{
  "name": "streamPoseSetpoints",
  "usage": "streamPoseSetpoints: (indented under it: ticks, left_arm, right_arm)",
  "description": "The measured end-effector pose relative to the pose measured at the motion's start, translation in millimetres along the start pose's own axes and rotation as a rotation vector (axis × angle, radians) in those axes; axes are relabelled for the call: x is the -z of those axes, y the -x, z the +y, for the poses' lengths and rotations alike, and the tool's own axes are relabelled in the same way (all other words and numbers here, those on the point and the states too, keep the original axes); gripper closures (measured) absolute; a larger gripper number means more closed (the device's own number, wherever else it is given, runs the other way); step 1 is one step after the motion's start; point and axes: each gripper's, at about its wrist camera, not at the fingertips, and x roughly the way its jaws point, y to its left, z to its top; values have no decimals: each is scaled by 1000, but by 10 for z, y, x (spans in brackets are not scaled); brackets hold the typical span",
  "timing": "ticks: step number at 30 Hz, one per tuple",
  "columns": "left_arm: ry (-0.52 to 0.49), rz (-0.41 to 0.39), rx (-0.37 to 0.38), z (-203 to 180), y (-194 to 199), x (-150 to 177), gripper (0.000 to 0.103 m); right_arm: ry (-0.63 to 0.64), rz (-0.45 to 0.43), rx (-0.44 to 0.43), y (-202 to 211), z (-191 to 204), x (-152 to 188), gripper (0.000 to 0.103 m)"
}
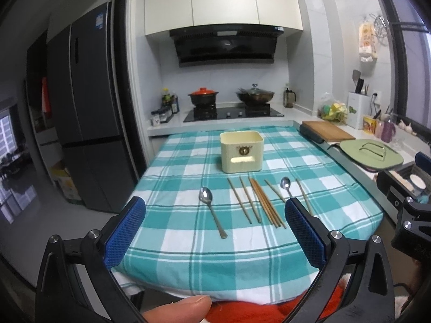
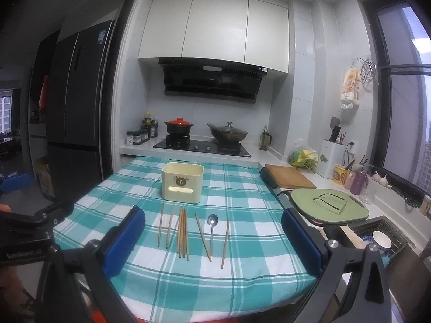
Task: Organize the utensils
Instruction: 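Move the left tool toward the steel spoon while the right tool approaches a single chopstick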
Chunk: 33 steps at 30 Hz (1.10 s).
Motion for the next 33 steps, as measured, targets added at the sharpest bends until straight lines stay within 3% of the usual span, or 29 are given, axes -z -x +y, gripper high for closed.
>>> streamPoseSetpoints:
  ticks: [9,25,30,33]
  left_arm:
    - [17,66,-11,-6,-557,-63,0]
    - [113,266,-44,118,-1893,60,0]
    - [50,309,-82,73,-2166,213,0]
    - [63,347,-57,89,-2286,298,0]
  right_arm:
    - [11,147,85,-635,-82,39,0]
    - [67,448,107,-1961,-71,436,0]
    - [61,517,98,-2248,-65,551,0]
    - [64,545,85,-2379,-43,617,0]
